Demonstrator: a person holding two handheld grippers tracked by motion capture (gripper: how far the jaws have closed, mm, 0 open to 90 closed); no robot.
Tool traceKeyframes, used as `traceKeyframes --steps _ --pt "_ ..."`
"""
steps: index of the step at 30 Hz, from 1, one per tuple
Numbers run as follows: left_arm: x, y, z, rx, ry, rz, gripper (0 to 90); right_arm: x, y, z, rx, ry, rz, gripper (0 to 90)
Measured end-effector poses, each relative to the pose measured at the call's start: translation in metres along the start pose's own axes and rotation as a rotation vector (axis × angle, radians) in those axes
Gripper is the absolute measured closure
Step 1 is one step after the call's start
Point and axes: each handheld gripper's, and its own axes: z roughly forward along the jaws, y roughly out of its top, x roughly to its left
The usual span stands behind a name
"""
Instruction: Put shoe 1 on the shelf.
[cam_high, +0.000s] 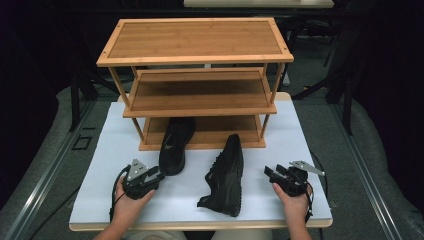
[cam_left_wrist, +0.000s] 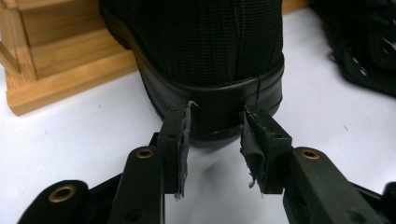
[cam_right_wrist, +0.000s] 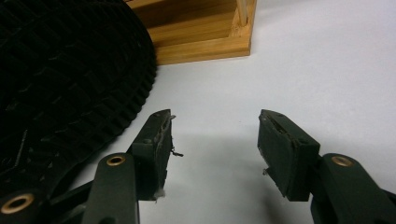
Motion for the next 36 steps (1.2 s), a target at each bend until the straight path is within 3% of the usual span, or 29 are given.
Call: traceKeyframes --steps 3,7,9,11,14,19,22,26,30,33,36 --pt "0.0 0.008 0.009 0.009 0.009 0.0 61.3 0.0 0.0 0.0 0.003 0.003 0.0 44.3" --pt "-0.002 0.013 0.014 0.013 -0.01 -0.014 60.6 0.0 0.0 0.0 0.002 0.003 0.001 44.4" --pt "-0.003 0.017 0.019 -0.003 0.036 0.019 61.5 0.0 0.0 0.0 0.003 0.004 0.002 44.3" --pt "-0.001 0.02 0.024 -0.003 0.042 -0.011 61.8 0.0 0.0 0.0 0.002 0.003 0.0 44.3" --pt "0.003 0.024 0.031 -0.002 0.057 -0.024 61.5 0.0 0.0 0.0 0.001 0.004 0.0 44.3" --pt "0.014 0.03 0.046 -0.017 0.063 -0.101 61.2 0.0 0.0 0.0 0.004 0.005 0.001 44.3" --pt "0.016 0.034 0.053 -0.003 0.066 -0.096 61.2 0.0 0.0 0.0 0.004 0.006 -0.002 44.3" --pt "0.019 0.033 0.061 -0.03 0.063 -0.11 59.4 0.0 0.0 0.0 0.002 0.009 -0.001 44.3" --pt "0.021 0.033 0.06 -0.024 0.083 -0.11 57.1 0.0 0.001 -0.001 0.006 0.007 -0.003 44.3" --pt "0.021 0.034 0.051 -0.057 0.042 -0.141 56.6 0.001 0.001 -0.001 0.006 0.0 -0.009 44.3" --pt "0.021 0.036 0.038 -0.07 0.01 -0.12 54.3 0.004 0.002 -0.002 0.003 -0.004 -0.029 44.2"
